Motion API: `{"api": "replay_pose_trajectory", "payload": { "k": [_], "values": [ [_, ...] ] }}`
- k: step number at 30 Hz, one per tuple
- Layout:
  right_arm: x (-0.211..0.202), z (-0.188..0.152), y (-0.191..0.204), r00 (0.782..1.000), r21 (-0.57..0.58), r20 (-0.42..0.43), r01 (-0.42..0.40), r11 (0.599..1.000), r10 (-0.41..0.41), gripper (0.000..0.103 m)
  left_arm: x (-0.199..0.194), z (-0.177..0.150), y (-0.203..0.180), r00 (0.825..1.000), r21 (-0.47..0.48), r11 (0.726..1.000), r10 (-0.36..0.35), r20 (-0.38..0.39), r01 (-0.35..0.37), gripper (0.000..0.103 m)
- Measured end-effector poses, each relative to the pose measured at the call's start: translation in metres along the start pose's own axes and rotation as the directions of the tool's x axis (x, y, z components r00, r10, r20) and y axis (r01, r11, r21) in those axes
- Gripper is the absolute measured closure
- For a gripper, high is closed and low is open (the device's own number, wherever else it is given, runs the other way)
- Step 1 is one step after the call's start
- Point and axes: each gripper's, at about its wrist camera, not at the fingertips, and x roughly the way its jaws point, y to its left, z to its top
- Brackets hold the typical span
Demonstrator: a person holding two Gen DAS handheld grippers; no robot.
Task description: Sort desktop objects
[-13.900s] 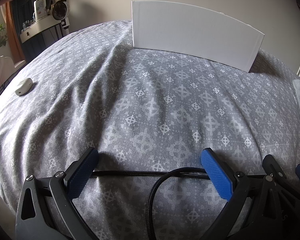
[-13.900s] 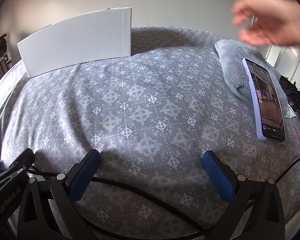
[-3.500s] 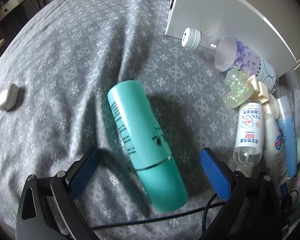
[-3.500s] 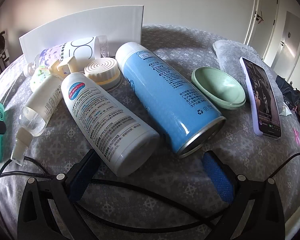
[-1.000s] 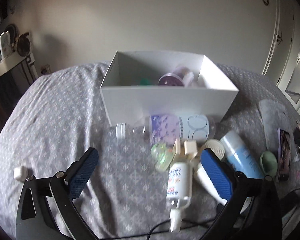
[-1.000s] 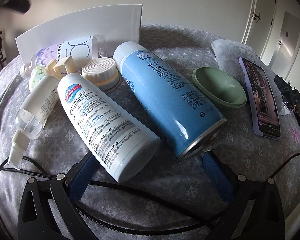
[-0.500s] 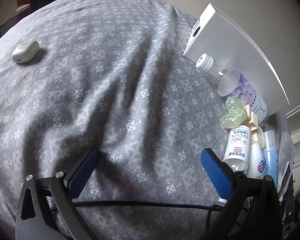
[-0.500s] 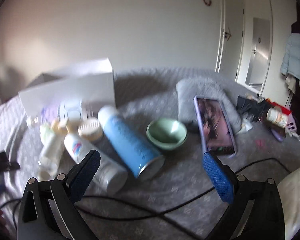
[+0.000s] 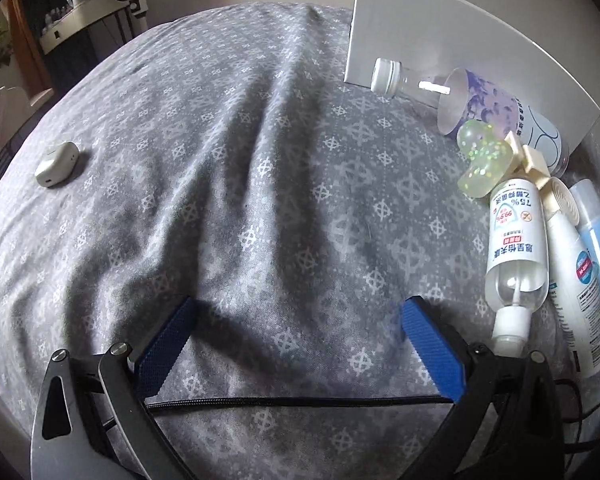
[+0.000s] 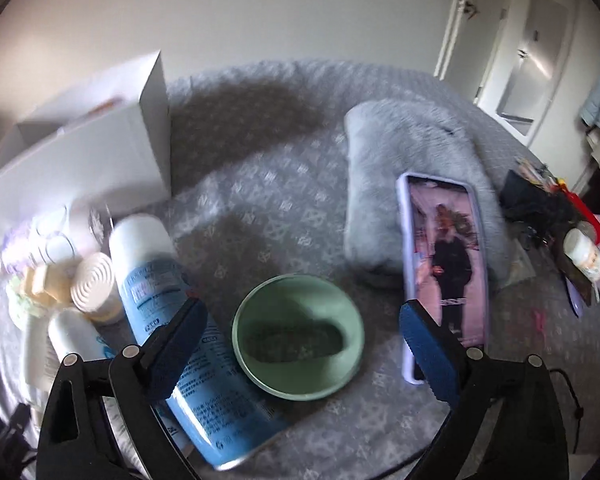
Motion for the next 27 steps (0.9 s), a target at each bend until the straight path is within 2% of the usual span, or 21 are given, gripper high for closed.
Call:
{"api": "replay_pose_trajectory", "payload": {
  "k": [2,5,7,9,12,13,14,15,18,22,27],
  "values": [
    [0.01,-0.001,0.0,1.0,-0.001,-0.017,0.023,1.0,-0.023,0.006,-0.002,-0.005,0.006,1.0,-0.001,1.0,0.001,0.012,-0.001,0.0],
    [0.021,-0.006,-0.009,0.999,0.056,-0.044,0.003,0.998,0.0,0.006,0.0,-0.001,0.007,1.0,0.0,1.0,0.009,0.018,-0.009,0.0],
    [0.026,-0.011,-0.014,0.998,0.069,-0.038,-0.049,0.996,0.051,0.006,-0.001,-0.003,0.007,1.0,0.0,1.0,0.017,0.026,-0.017,0.0],
    [0.027,-0.017,-0.017,0.999,0.055,-0.034,-0.027,0.998,0.029,0.006,-0.001,-0.004,0.006,0.999,0.003,1.0,0.025,0.035,-0.025,0.0],
    [0.03,-0.026,-0.026,0.995,0.091,-0.031,-0.094,0.991,0.097,0.008,-0.001,-0.004,0.007,0.999,0.004,1.0,0.027,0.047,-0.027,0.0],
    [0.03,-0.029,-0.028,0.992,0.105,-0.031,-0.122,0.987,0.126,0.016,-0.001,-0.004,0.007,0.998,0.004,1.0,0.027,0.05,-0.027,0.0],
    [0.028,-0.03,-0.028,0.989,0.104,-0.024,-0.141,0.984,0.144,0.03,-0.002,-0.004,0.007,0.998,0.004,1.0,0.027,0.054,-0.028,0.0],
    [0.024,-0.03,-0.025,0.989,0.09,-0.009,-0.148,0.985,0.149,0.033,-0.001,-0.004,0.007,0.998,0.005,1.0,0.028,0.058,-0.028,0.0],
    [0.008,-0.033,-0.009,0.992,0.0,0.054,-0.112,0.994,0.112,0.033,-0.003,-0.006,0.008,0.997,0.006,1.0,0.029,0.07,-0.03,0.0],
    [-0.014,-0.035,0.003,0.985,-0.072,0.143,-0.091,0.993,0.101,0.033,-0.002,-0.006,0.007,0.997,0.006,1.0,0.029,0.072,-0.03,0.0],
    [-0.046,-0.027,0.006,0.964,-0.074,0.247,-0.08,0.994,0.096,0.033,-0.004,-0.009,0.005,0.997,-0.001,0.999,0.035,0.075,-0.035,0.0]
  ]
}}
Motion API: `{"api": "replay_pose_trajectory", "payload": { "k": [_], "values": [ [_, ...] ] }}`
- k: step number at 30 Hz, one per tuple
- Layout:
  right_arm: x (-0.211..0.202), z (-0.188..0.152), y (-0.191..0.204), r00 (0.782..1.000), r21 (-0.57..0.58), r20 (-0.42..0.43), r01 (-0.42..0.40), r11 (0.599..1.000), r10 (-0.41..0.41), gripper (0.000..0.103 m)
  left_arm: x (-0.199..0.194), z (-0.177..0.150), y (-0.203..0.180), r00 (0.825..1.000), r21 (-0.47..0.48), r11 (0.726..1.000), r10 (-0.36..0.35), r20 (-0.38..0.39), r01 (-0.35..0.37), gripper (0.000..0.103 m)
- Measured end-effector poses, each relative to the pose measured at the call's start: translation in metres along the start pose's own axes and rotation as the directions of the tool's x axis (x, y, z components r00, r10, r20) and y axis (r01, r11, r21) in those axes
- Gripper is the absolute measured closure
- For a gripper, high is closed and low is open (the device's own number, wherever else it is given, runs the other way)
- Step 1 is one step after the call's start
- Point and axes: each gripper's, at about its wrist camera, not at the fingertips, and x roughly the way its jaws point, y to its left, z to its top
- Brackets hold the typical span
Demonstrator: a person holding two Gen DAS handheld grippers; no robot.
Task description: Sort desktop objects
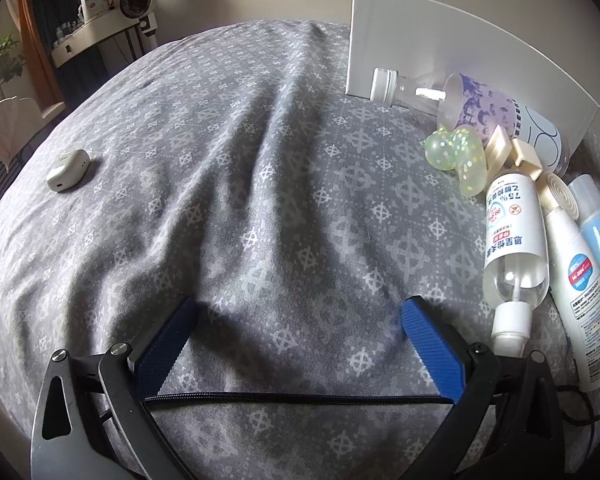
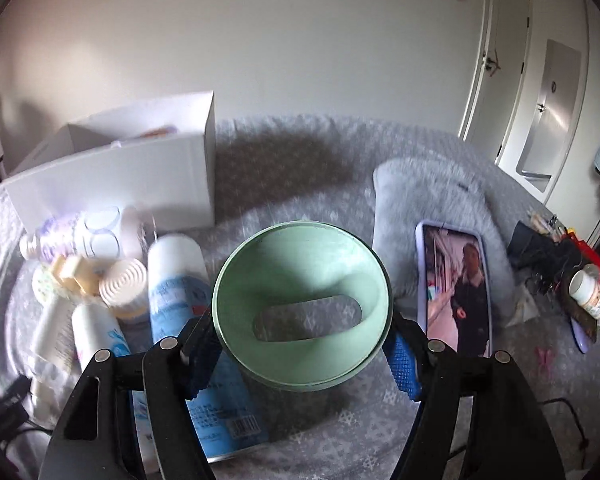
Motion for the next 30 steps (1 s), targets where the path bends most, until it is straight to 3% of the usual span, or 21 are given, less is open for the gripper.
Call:
{"api": "replay_pose_trajectory", "payload": {
  "k": [3,8,15,19,23,25,27,30],
  "values": [
    [-0.015,0.025,0.004,0.998,0.019,0.048,-0.029,0.999,0.028,0.033,-0.001,-0.001,-0.001,1.0,-0.011,1.0,0.005,0.001,-0.005,0.0],
    [-0.026,0.095,0.028,0.985,0.029,0.156,-0.075,0.997,0.069,0.033,-0.002,-0.002,-0.002,1.0,-0.015,1.0,0.011,0.003,-0.011,0.0],
    [0.006,0.171,0.088,0.976,0.016,0.197,-0.102,0.995,0.097,0.033,-0.002,-0.003,-0.002,1.0,-0.031,0.999,0.019,0.008,-0.019,0.0],
    [0.045,0.18,0.13,0.986,-0.037,0.139,-0.086,0.996,0.09,0.033,-0.002,-0.003,-0.002,1.0,-0.034,0.999,0.021,0.012,-0.02,0.0],
    [0.078,0.165,0.159,0.996,-0.088,0.051,-0.074,0.993,0.078,0.033,-0.002,-0.004,-0.003,1.0,-0.042,0.999,0.026,0.015,-0.026,0.0],
    [0.087,0.155,0.169,0.994,-0.102,0.018,-0.106,0.989,0.108,0.033,-0.002,-0.003,-0.003,0.999,-0.049,0.998,0.029,0.019,-0.028,0.0],
    [0.087,0.144,0.177,0.991,-0.125,0.011,-0.13,0.984,0.132,0.031,-0.002,-0.004,-0.003,0.999,-0.059,0.998,0.032,0.026,-0.03,0.0],
    [0.074,0.128,0.176,0.99,-0.158,0.032,-0.129,0.979,0.135,0.017,-0.002,-0.003,-0.003,0.999,-0.065,0.997,0.034,0.03,-0.032,0.0]
  ]
}}
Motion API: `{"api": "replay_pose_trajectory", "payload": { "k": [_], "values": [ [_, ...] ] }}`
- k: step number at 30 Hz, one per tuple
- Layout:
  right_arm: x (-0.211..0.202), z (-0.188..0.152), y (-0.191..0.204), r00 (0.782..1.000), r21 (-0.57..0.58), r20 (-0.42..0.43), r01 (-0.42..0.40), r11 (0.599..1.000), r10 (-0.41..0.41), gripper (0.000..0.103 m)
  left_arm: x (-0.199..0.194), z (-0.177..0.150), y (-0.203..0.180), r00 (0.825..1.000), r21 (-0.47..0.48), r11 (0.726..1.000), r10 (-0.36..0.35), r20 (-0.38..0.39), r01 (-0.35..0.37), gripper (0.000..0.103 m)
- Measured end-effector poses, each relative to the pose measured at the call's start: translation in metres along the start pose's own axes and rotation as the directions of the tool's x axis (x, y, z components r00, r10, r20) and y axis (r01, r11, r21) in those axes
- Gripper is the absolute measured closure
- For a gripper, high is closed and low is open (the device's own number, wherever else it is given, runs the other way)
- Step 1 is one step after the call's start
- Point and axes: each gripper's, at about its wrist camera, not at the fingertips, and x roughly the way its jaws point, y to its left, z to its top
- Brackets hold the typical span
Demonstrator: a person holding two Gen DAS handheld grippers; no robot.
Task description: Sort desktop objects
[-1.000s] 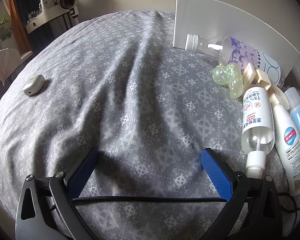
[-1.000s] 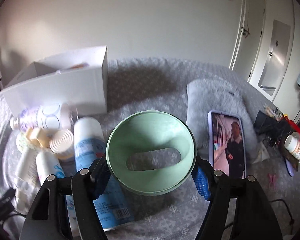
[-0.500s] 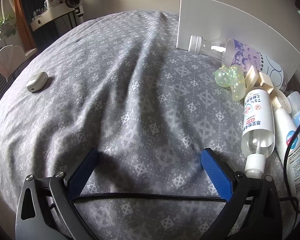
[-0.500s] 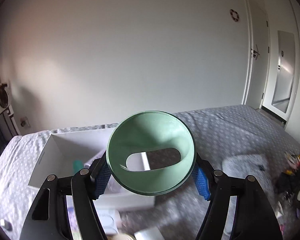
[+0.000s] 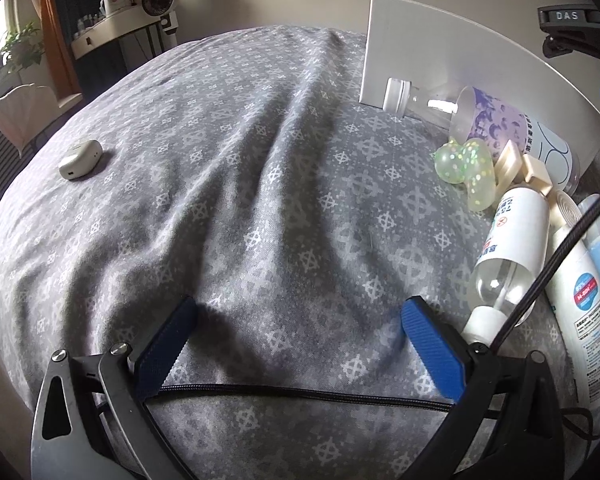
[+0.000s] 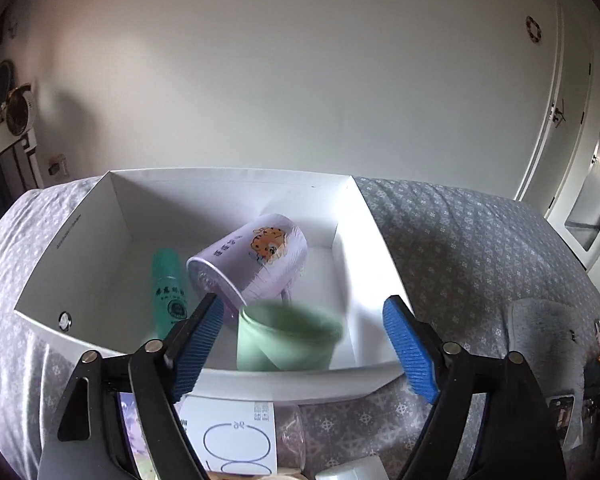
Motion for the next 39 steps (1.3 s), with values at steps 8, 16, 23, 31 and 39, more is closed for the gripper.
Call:
{"api": "replay_pose_trajectory", "payload": {
  "k": [8,16,23,31,39],
  "values": [
    [-0.075,-0.063,-0.052,0.999,0.002,0.001,-0.05,0.999,0.05,0.014,-0.001,-0.001,0.0,1.0,0.003,1.0,-0.011,0.002,0.011,0.0],
    [-0.105,-0.152,-0.119,0.994,0.05,-0.102,-0.043,0.998,0.048,0.014,-0.002,-0.004,0.0,1.0,0.011,1.0,-0.01,0.012,0.01,0.0],
    [-0.089,-0.176,-0.153,0.979,0.166,-0.182,-0.064,0.984,0.094,0.014,-0.003,-0.006,-0.001,1.0,0.009,1.0,-0.008,0.023,0.008,0.0],
    [-0.078,-0.166,-0.133,0.976,0.153,-0.163,-0.117,0.981,0.142,0.014,-0.002,-0.007,-0.002,0.999,0.012,1.0,0.005,0.034,-0.005,0.0],
    [-0.025,-0.158,-0.1,0.931,0.054,-0.347,-0.099,0.994,0.112,0.014,-0.001,-0.007,-0.003,0.999,0.014,1.0,0.012,0.038,-0.012,0.0]
  ]
}}
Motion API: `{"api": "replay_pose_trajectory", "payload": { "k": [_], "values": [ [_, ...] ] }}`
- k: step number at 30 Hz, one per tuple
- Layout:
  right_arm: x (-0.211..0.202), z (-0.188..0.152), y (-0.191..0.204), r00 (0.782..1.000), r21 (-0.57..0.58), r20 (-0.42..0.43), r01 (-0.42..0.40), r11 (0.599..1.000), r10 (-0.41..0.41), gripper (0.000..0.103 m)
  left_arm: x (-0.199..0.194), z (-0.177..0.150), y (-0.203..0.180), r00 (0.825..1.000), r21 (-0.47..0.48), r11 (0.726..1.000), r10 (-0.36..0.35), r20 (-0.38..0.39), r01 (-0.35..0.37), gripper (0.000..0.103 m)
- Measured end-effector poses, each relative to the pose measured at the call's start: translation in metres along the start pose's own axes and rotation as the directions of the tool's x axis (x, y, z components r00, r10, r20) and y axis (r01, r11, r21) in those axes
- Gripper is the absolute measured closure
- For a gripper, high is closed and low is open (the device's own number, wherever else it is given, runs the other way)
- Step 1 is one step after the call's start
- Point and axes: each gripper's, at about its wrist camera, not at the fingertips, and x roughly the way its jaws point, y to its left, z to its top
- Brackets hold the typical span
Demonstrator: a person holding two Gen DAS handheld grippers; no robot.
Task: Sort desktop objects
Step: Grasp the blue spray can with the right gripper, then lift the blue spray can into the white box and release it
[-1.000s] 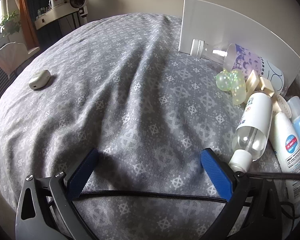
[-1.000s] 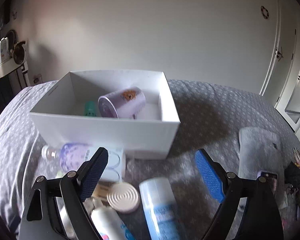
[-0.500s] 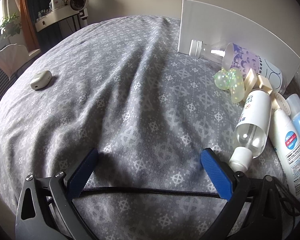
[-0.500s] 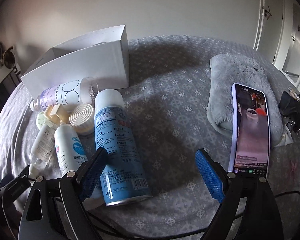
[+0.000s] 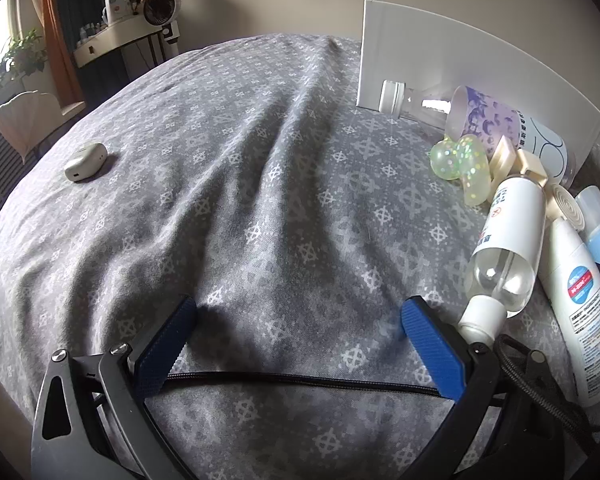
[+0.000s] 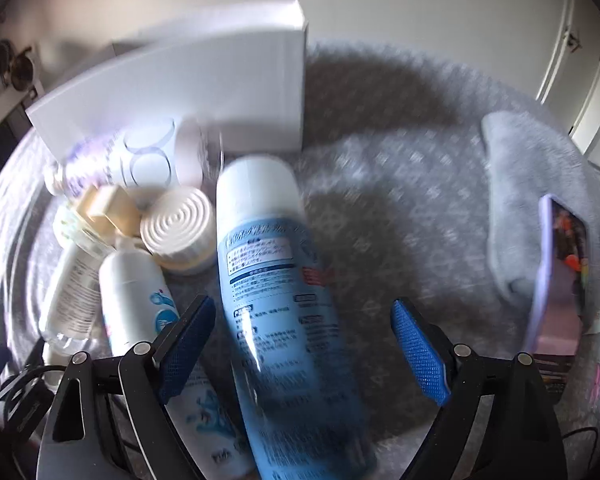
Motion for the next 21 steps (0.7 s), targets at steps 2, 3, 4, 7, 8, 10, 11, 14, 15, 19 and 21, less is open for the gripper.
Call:
{"api": "replay_pose_trajectory", "payload": {
  "k": [2,3,4,7,8,10,11,14,15,19,21],
  "values": [
    [0.009,0.004,0.001,1.0,0.01,-0.021,0.006,1.0,-0.006,0.014,0.0,0.0,0.0,1.0,-0.001,1.0,0.001,0.001,-0.001,0.0],
    [0.012,0.006,0.002,0.999,0.0,-0.03,0.014,1.0,-0.014,0.014,0.0,0.0,0.0,1.0,-0.001,1.0,0.002,0.002,-0.002,0.0],
    [0.013,0.007,0.002,0.999,-0.004,-0.031,0.007,1.0,-0.007,0.014,0.0,0.0,0.0,1.0,-0.001,1.0,0.002,0.002,-0.002,0.0],
    [0.01,0.005,0.001,1.0,-0.006,-0.027,-0.016,1.0,0.015,0.037,0.001,0.0,0.0,1.0,-0.001,1.0,0.001,0.001,-0.001,0.0],
    [0.007,0.004,0.002,0.999,-0.011,-0.022,-0.024,1.0,0.024,0.048,0.001,0.0,0.0,1.0,-0.001,1.0,0.001,0.001,-0.001,0.0],
    [0.0,0.0,0.004,1.0,-0.031,-0.008,-0.004,1.0,0.004,0.051,0.001,0.0,0.0,1.0,-0.001,1.0,0.001,0.002,-0.001,0.0],
    [-0.002,-0.003,0.005,1.0,-0.034,-0.004,-0.003,0.999,0.003,0.051,0.001,0.0,0.0,1.0,-0.001,1.0,0.001,0.002,-0.001,0.0],
    [-0.014,-0.008,0.001,1.0,-0.012,0.015,-0.012,1.0,0.012,0.052,0.001,0.0,0.0,1.0,-0.001,1.0,0.001,0.001,-0.001,0.0],
    [-0.02,-0.007,-0.002,0.999,-0.005,0.031,-0.013,1.0,0.013,0.053,0.001,0.0,0.0,1.0,-0.001,1.0,0.001,0.001,-0.001,0.0],
    [-0.054,-0.001,-0.005,0.992,0.004,0.13,0.0,1.0,-0.001,0.053,0.001,0.0,0.0,1.0,-0.001,1.0,0.001,0.002,-0.001,0.0],
    [-0.071,0.006,-0.005,0.983,0.006,0.181,0.011,1.0,-0.012,0.053,0.001,0.0,0.0,1.0,-0.001,1.0,0.001,0.002,-0.001,0.0]
  ]
}}
